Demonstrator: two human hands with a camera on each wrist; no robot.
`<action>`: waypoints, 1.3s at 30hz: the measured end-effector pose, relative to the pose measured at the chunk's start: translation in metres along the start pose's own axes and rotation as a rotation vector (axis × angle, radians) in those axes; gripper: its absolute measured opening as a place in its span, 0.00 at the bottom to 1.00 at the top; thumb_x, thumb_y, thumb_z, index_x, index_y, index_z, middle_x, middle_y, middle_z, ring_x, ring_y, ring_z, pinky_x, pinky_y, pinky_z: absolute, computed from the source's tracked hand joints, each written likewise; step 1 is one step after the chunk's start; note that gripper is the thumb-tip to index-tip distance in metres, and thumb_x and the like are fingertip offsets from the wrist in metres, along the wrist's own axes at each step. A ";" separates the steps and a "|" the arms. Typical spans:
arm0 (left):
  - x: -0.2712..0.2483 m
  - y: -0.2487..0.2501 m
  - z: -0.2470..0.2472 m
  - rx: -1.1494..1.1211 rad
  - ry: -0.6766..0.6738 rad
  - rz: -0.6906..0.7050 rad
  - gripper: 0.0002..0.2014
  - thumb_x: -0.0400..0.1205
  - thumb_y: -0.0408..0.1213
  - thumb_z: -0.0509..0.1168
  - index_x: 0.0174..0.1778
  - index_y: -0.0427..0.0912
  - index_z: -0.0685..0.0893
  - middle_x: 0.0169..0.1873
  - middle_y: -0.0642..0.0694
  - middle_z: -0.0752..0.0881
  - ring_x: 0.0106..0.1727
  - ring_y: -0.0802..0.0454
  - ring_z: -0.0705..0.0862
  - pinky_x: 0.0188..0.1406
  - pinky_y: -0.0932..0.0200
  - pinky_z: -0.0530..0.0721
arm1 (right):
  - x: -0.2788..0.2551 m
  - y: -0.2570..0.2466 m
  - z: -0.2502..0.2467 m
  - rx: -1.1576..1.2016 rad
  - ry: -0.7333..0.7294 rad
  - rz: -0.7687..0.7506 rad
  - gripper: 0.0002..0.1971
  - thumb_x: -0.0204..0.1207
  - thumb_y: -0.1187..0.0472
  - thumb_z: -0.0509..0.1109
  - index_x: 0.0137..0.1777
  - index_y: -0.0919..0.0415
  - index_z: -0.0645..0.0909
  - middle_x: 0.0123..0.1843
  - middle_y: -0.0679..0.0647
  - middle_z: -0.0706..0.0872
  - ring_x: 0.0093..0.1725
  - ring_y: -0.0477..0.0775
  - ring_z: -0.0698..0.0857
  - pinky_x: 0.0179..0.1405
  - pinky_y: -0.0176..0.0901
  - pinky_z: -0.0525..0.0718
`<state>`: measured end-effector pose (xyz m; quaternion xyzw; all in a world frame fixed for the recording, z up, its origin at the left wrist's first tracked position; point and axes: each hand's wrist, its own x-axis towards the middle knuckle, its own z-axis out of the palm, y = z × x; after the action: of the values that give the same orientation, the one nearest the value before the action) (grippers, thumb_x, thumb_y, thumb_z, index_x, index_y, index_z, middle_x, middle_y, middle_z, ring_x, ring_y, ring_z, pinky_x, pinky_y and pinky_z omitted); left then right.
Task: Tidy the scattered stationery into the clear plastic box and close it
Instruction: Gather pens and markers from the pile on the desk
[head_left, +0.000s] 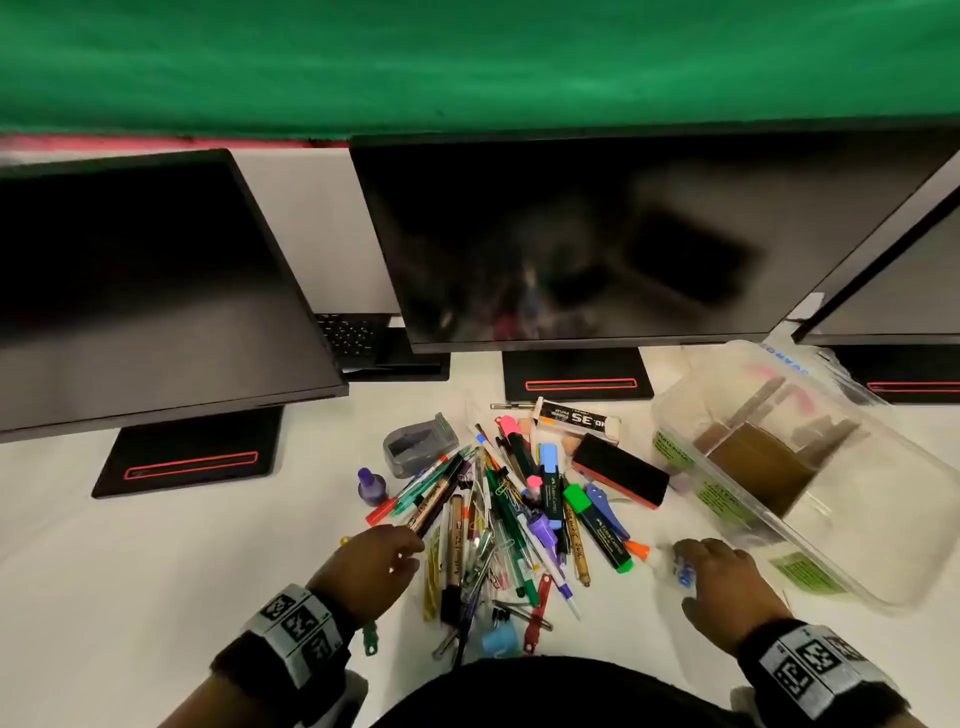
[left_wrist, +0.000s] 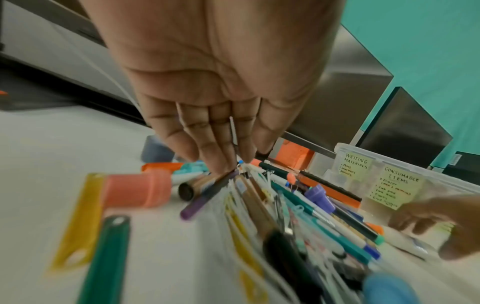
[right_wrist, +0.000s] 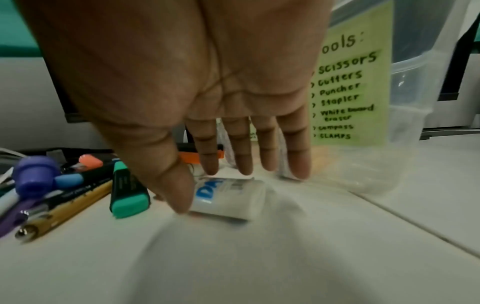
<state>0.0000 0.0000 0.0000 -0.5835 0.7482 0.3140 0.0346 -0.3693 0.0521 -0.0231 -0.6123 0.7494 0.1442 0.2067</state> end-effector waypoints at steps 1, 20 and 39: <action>0.008 0.001 -0.002 -0.018 0.044 0.008 0.13 0.84 0.41 0.59 0.63 0.50 0.81 0.54 0.57 0.83 0.50 0.63 0.77 0.51 0.74 0.72 | 0.003 0.000 0.002 0.004 -0.021 0.032 0.31 0.73 0.59 0.66 0.77 0.49 0.63 0.73 0.51 0.74 0.69 0.57 0.74 0.68 0.45 0.76; 0.098 0.081 -0.002 0.096 0.002 0.187 0.16 0.80 0.38 0.61 0.65 0.47 0.79 0.64 0.47 0.79 0.67 0.49 0.76 0.69 0.54 0.75 | 0.040 -0.043 -0.027 0.151 0.116 -0.091 0.14 0.76 0.56 0.65 0.59 0.59 0.80 0.59 0.59 0.84 0.56 0.61 0.84 0.53 0.46 0.83; 0.125 0.011 -0.029 0.313 0.060 -0.327 0.23 0.79 0.37 0.63 0.70 0.43 0.66 0.60 0.39 0.76 0.59 0.40 0.80 0.57 0.47 0.82 | 0.049 -0.044 -0.033 0.166 0.070 -0.100 0.29 0.75 0.62 0.64 0.77 0.52 0.64 0.77 0.55 0.68 0.70 0.62 0.71 0.68 0.54 0.77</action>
<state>-0.0408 -0.1201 -0.0243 -0.6934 0.6840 0.1669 0.1530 -0.3383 -0.0145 -0.0158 -0.6343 0.7341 0.0500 0.2373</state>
